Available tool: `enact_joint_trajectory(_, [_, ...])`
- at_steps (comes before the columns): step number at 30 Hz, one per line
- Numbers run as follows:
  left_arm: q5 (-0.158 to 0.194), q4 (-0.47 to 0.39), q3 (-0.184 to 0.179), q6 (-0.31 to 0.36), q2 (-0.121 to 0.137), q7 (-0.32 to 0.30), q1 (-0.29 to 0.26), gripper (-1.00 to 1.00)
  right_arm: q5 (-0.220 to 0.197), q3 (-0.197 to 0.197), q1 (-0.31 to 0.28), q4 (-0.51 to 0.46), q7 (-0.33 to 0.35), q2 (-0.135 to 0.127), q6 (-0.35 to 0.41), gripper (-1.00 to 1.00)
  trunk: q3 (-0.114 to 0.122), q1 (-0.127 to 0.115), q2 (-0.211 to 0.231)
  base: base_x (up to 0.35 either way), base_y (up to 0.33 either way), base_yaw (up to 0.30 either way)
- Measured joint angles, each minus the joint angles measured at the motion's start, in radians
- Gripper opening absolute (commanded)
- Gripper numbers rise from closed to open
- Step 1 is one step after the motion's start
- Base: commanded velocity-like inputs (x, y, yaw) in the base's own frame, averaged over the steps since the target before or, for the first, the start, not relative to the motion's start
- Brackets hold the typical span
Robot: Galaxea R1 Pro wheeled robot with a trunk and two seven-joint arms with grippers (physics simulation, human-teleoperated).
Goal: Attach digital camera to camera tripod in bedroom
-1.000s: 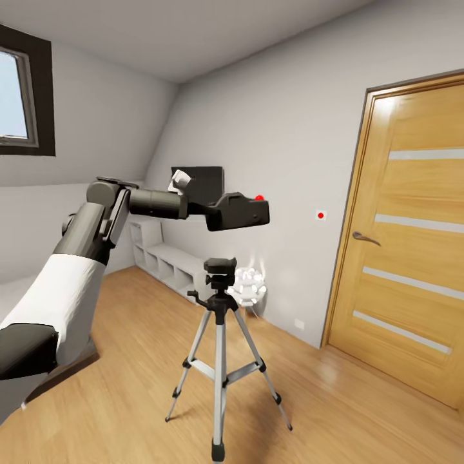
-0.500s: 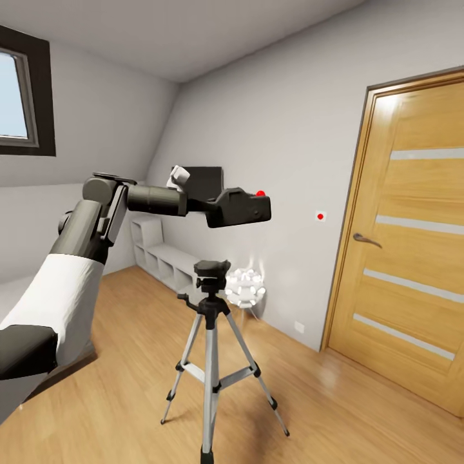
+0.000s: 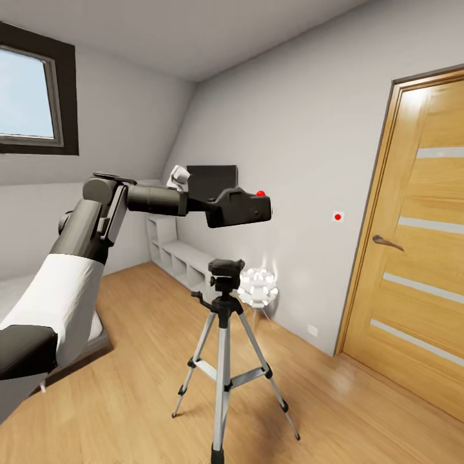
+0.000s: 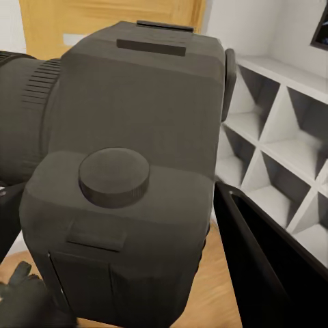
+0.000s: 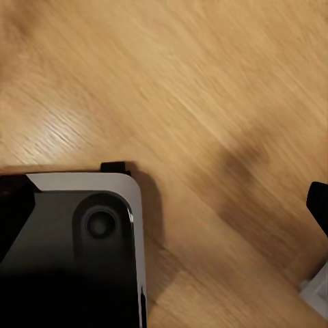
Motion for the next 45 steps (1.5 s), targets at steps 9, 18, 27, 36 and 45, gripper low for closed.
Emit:
enact_joint_trajectory(9, [0.000, -0.001, 0.000, 0.000, 0.000, 0.000, 0.000, -1.00, 0.000, 0.000, 0.000, 0.000, 0.000, 0.000, 0.000, 1.00, -0.001, 0.000, 0.000, 0.000, -0.206, 0.033])
enact_joint_trajectory(18, [0.000, 0.000, 0.000, 0.000, 0.000, 0.000, 0.000, -1.00, 0.000, 0.000, 0.000, 0.000, 0.000, 0.000, 0.000, 1.00, -0.001, 0.000, 0.000, 0.000, -0.182, 0.001])
enact_joint_trajectory(27, [0.000, 0.000, 0.000, 0.000, 0.000, 0.000, 0.000, -1.00, 0.000, 0.000, 0.000, 0.000, 0.000, 0.000, 0.000, 1.00, -0.001, 0.000, 0.000, 0.000, -0.012, 0.070])
enact_joint_trajectory(36, [0.000, 0.000, 0.000, -0.001, 0.000, 0.000, 0.000, -1.00, 0.000, 0.000, 0.000, 0.000, 0.000, 0.000, 0.000, 1.00, -0.001, 0.000, 0.000, 0.000, -0.018, 0.274])
enact_joint_trajectory(45, [0.000, -0.001, 0.000, 0.000, 0.000, 0.000, 0.000, -1.00, 0.000, 0.000, 0.000, 0.000, 0.000, 0.000, -0.001, 1.00, -0.001, 0.000, 0.000, 0.000, -0.216, 0.202])
